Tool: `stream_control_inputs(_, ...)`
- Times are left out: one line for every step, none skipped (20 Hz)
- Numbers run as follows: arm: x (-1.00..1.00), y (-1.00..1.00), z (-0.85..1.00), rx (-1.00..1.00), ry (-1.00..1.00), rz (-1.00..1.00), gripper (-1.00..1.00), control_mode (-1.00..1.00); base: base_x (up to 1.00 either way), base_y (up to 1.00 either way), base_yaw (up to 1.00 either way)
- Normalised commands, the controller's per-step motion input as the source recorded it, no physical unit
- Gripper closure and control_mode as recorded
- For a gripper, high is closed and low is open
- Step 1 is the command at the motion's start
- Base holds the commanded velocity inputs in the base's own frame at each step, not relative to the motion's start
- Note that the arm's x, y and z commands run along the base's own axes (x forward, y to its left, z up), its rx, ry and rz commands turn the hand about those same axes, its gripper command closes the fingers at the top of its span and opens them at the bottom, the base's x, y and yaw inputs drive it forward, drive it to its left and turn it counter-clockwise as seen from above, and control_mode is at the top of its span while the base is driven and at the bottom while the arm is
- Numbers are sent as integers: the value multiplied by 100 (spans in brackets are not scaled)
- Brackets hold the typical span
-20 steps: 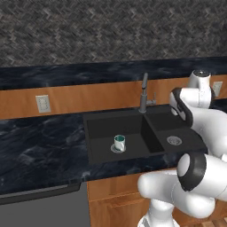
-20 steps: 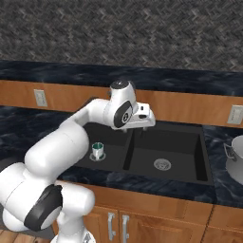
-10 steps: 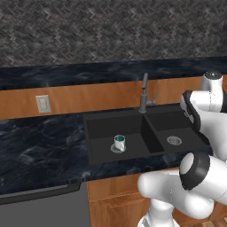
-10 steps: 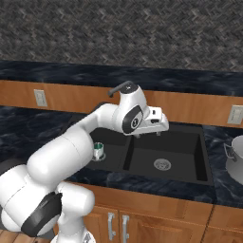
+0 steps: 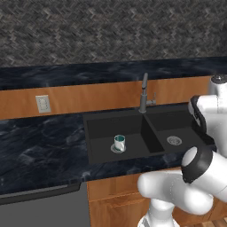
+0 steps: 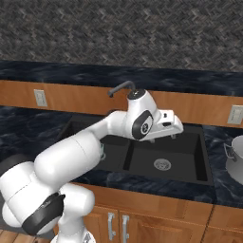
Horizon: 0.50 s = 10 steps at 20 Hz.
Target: Place the mug in the left basin and the pot in the right basin of the sink.
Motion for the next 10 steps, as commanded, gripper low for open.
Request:
stream_control_inputs(-3,-49,0,-11,0,-1,-100,-100,0,0,0)
stream_control_inputs(-2,-50,0,-10,0,0,-100,-100,0,0,0)
stream_control_inputs(-4,-49,0,-9,0,0,-100,-100,0,0,0)
stream_control_inputs(-2,-49,0,-7,0,0,-100,-100,0,0,0)
stream_control_inputs(0,-49,0,-5,0,0,-100,-100,0,0,0)
stream_control_inputs(0,-49,-1,-4,0,0,-100,-100,0,0,0)
stream_control_inputs(0,-48,0,-4,0,0,-100,-100,0,0,0)
stream_control_inputs(0,-49,0,-3,0,0,-100,-100,0,0,0)
stream_control_inputs(0,-49,0,-3,0,0,-100,-100,0,0,0)
stream_control_inputs(0,-49,0,-3,0,0,-100,-100,0,0,0)
